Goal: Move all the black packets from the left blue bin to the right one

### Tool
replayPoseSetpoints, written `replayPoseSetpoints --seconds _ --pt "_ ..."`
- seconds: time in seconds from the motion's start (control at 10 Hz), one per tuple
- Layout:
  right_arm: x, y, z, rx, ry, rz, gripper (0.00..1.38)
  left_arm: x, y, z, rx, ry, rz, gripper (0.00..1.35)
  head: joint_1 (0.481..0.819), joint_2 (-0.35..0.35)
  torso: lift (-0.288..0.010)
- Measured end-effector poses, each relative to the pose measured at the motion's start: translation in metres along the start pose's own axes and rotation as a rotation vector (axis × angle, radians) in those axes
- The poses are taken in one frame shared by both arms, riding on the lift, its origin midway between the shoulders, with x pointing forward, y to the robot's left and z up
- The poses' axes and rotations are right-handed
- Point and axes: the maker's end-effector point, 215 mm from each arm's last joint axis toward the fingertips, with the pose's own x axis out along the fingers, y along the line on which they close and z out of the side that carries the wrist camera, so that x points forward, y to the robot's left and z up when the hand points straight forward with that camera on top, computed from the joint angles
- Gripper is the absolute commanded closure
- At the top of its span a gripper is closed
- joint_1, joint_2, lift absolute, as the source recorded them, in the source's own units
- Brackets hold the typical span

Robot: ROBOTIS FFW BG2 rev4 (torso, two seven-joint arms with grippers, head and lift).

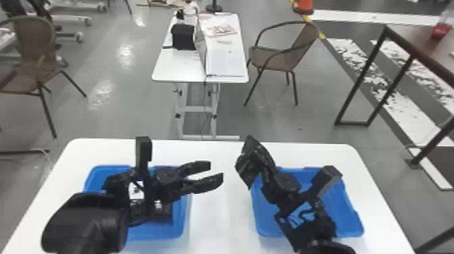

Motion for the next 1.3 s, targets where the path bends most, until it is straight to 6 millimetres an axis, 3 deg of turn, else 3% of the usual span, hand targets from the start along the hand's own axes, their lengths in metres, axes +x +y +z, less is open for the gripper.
replayPoseSetpoints --seconds 0.2,0.5,0.6,0.7,0.8,0.9,1.1,1.3 --pt "-0.012 -0.059 0.006 -0.027 0.004 -0.103 1.28 -0.041 0.023 -0.004 -0.030 -0.051 0.125 0.19 0.695 -0.108 0.000" --pt "-0.051 -0.153 -0.024 -0.051 0.106 -0.275 1.28 -0.109 0.053 0.003 -0.069 -0.149 0.298 0.19 0.695 -0.107 0.000" --pt "-0.066 -0.179 -0.034 -0.060 0.139 -0.331 1.03 -0.126 0.062 0.006 -0.075 -0.168 0.342 0.19 0.695 -0.112 0.000" --pt "-0.078 -0.195 -0.041 -0.056 0.159 -0.373 0.43 -0.141 0.071 0.006 -0.089 -0.186 0.389 0.20 0.695 -0.110 0.000" --pt "-0.084 -0.203 -0.040 -0.042 0.151 -0.401 0.01 -0.156 0.079 0.001 -0.101 -0.191 0.440 0.20 0.695 -0.102 0.000" --pt "-0.085 -0.203 -0.029 -0.029 0.116 -0.416 0.07 -0.170 0.086 -0.011 -0.123 -0.163 0.483 0.20 0.695 -0.097 0.000" --pt "-0.080 -0.184 0.012 -0.023 0.007 -0.396 0.29 -0.195 0.101 -0.045 -0.206 -0.103 0.595 0.20 0.695 -0.069 0.000" --pt "-0.079 -0.160 0.053 -0.023 -0.091 -0.356 0.35 -0.203 0.111 -0.074 -0.312 -0.049 0.710 0.19 0.695 -0.057 0.000"
